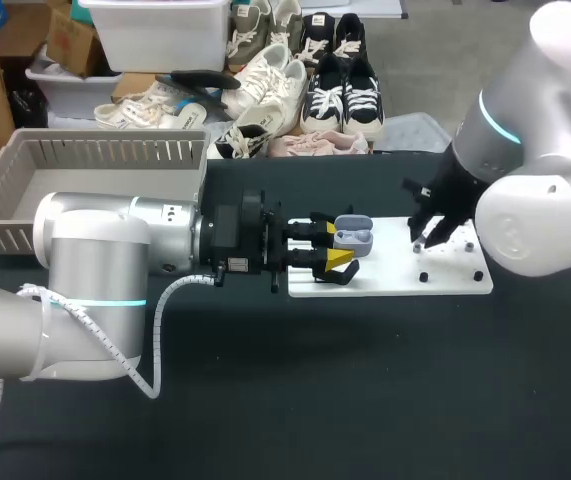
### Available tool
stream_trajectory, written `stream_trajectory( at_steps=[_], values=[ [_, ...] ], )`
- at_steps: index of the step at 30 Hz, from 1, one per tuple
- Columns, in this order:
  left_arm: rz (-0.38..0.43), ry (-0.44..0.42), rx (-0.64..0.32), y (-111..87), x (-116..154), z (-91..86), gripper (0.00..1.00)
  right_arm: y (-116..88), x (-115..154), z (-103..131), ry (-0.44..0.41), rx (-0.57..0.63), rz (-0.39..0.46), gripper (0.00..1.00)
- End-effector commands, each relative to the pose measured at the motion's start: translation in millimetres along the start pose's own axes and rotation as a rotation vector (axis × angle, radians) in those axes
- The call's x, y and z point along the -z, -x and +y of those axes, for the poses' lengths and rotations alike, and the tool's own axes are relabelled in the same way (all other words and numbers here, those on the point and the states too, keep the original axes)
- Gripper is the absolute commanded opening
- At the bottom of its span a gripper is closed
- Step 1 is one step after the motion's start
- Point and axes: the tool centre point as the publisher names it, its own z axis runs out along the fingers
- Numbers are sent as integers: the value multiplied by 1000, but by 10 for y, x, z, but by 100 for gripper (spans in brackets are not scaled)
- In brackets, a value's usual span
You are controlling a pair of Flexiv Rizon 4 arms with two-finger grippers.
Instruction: Pick up each earbud case from the left stands, insert the matching earbuds, close the lid, and place the case in the box.
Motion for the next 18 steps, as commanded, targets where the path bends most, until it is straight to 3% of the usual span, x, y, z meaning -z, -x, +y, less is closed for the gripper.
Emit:
stream_trajectory(
  at_steps=[1, 9, 18],
  values=[
    [-2, 1, -1, -6, 1, 1, 0, -96, 132, -34, -7, -6, -21, 0],
    [-2, 1, -1, -6, 1, 1, 0, -163, 456, -45, -21, 2, -25, 0],
    [-2, 1, -1, -6, 1, 1, 0, -366, 906, 75, -138, 104, 58, 0]
  ],
)
